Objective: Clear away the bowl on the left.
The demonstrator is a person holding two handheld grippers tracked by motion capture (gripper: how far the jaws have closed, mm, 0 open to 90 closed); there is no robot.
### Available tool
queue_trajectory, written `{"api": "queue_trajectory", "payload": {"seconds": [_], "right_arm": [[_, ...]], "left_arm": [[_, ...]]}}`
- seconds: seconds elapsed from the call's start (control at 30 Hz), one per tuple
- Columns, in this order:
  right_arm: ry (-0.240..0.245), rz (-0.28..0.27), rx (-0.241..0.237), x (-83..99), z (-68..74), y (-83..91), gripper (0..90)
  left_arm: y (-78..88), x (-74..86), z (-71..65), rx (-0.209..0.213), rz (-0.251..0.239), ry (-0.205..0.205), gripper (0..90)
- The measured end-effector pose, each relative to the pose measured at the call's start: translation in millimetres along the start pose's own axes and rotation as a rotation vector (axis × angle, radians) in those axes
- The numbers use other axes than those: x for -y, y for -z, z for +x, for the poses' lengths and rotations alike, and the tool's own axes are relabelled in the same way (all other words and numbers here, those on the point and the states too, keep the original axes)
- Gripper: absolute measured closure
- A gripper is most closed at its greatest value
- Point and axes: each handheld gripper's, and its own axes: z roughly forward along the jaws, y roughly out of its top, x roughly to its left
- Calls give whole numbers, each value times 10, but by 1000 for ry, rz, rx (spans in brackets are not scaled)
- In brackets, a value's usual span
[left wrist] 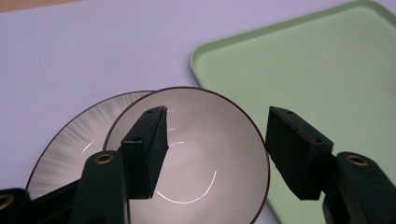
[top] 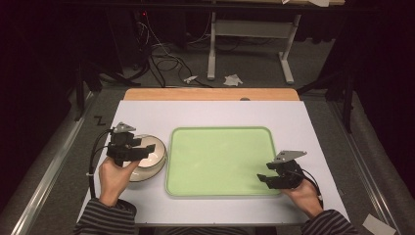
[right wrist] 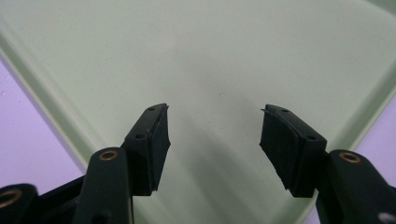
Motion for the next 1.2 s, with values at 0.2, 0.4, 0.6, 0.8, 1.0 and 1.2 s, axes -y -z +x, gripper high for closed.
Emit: {"api": "queue_trajectory", "payload": {"seconds": [0.2, 0.4, 0.6, 0.8, 1.0, 1.2], "right_arm": [[0, -1, 6, 1, 3, 8, 436], [-1, -1, 0, -1, 3, 2, 436], [-1, 0, 5, -1, 5, 12, 436], [-2, 1, 3, 0, 7, 7, 437], [-1, 4, 4, 0, 7, 6, 436], [6, 1, 6, -1, 9, 14, 436]], "left_arm": [[-19, 23, 62, -20, 15, 16, 394], [-7, 38, 137, -38, 17, 32, 395], [-15, 76, 242, -68, 30, 55, 397], [-55, 113, 328, -81, 58, 77, 398], [-149, 143, 369, -78, 114, 95, 400], [-216, 155, 355, -92, 157, 86, 408]]}}
